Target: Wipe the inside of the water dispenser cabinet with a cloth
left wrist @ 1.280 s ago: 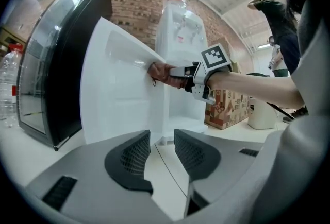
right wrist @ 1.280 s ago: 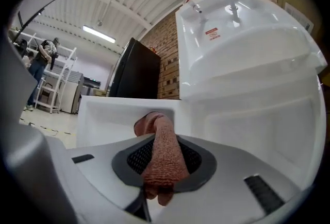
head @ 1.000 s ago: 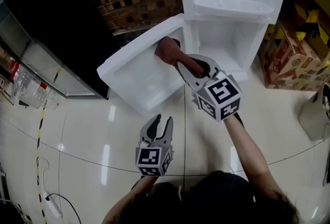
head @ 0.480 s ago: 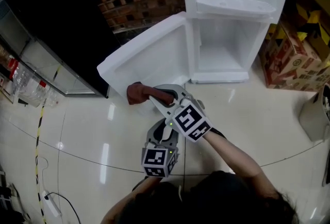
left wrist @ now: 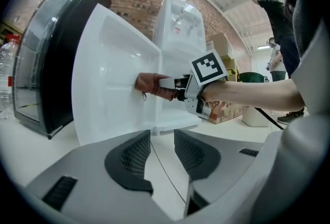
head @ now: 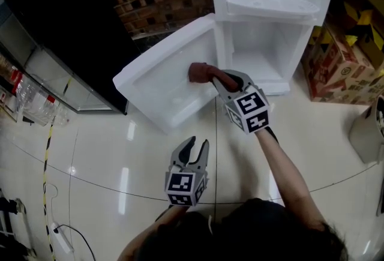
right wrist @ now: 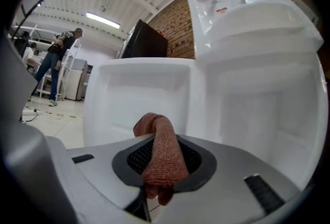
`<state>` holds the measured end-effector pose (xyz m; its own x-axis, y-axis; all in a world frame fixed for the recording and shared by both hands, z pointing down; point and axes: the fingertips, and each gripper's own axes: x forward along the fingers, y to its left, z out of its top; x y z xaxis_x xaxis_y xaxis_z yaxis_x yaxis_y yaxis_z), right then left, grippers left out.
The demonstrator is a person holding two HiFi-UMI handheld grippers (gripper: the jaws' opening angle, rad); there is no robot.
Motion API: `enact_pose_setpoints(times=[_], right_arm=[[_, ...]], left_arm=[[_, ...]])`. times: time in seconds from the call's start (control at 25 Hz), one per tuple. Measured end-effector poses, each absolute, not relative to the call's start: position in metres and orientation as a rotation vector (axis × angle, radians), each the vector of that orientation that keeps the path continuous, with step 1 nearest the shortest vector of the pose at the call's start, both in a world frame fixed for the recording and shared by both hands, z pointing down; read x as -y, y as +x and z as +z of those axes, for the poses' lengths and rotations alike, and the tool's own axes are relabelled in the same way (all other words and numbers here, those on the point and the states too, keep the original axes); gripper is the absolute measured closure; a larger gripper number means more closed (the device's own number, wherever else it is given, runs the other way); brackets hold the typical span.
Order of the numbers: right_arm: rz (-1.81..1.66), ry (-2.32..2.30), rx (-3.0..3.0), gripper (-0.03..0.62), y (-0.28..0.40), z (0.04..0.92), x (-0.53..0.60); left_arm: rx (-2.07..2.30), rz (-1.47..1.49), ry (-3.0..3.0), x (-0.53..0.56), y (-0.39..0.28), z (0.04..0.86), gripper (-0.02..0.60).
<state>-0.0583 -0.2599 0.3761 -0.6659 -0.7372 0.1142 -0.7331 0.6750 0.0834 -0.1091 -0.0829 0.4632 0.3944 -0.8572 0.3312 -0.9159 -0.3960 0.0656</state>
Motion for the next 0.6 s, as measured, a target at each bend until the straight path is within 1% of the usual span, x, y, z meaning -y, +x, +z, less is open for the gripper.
enact_pose_setpoints(times=[0.16, 0.28, 0.4, 0.6], right_arm=[[-0.015, 1.333, 2.690, 0.511, -0.021, 0.384, 0.280], [-0.012, 1.346, 2.684, 0.511, -0.016, 0.384, 0.283], [-0.025, 1.260, 2.743, 0.511, -0.036, 0.382, 0.259], [-0.084, 0.905, 2.854, 0.511, -0.107, 0.398, 0.187]], left_arm=[[1.577, 0.360, 2.411, 0.083, -0.112, 0.464, 0.459], [1.568, 0.366, 2.413, 0.083, -0.110, 0.464, 0.459], [1.580, 0.368, 2.412, 0.083, -0.111, 0.464, 0.459], [1.593, 0.348, 2.381, 0.082, -0.114, 0.469, 0.459]])
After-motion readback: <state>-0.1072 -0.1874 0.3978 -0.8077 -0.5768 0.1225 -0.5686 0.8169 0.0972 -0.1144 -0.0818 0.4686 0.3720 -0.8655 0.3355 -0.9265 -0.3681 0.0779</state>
